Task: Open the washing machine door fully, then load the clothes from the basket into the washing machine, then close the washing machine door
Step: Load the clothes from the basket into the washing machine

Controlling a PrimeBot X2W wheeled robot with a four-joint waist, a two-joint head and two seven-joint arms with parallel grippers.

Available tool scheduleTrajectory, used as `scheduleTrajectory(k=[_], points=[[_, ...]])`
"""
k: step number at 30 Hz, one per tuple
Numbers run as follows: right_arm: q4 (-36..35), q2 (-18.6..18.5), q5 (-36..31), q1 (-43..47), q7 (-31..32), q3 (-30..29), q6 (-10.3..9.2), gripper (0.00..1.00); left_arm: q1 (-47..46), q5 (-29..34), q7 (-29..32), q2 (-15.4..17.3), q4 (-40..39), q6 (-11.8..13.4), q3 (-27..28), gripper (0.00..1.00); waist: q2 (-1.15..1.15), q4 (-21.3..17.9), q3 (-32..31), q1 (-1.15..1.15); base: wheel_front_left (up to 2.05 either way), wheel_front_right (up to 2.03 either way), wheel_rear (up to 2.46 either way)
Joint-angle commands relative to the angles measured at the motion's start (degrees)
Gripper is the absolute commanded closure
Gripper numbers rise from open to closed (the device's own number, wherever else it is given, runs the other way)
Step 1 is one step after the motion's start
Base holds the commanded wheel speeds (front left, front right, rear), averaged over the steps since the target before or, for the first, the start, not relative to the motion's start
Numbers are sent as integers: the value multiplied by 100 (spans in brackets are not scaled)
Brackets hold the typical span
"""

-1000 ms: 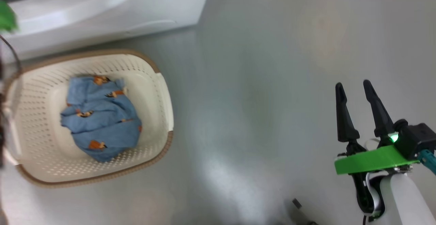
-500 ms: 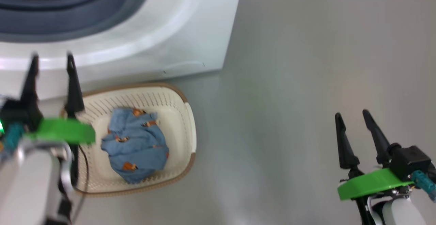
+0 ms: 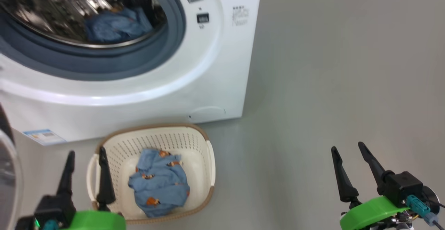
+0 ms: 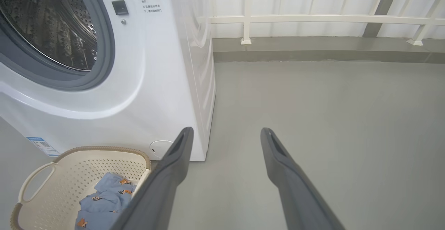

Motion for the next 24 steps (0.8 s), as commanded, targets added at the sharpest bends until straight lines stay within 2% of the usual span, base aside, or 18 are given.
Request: scheduleTrajectory(k=[1, 12, 24], points=[[-185, -60, -39, 41, 15, 140, 25, 0, 17, 70, -35, 60, -209, 11, 196, 0, 0, 172, -369, 1, 0, 0, 0], [-317, -60, -128, 243, 233, 61, 25, 0, 669, 201, -36, -290, -376, -37, 147, 0, 0, 325, -691, 1, 0, 0, 0], [-385, -60, -195, 413, 358, 72, 25, 0, 967, 384, -36, -545, -143, -306, 66, 0, 0, 471, -929, 1, 0, 0, 0]])
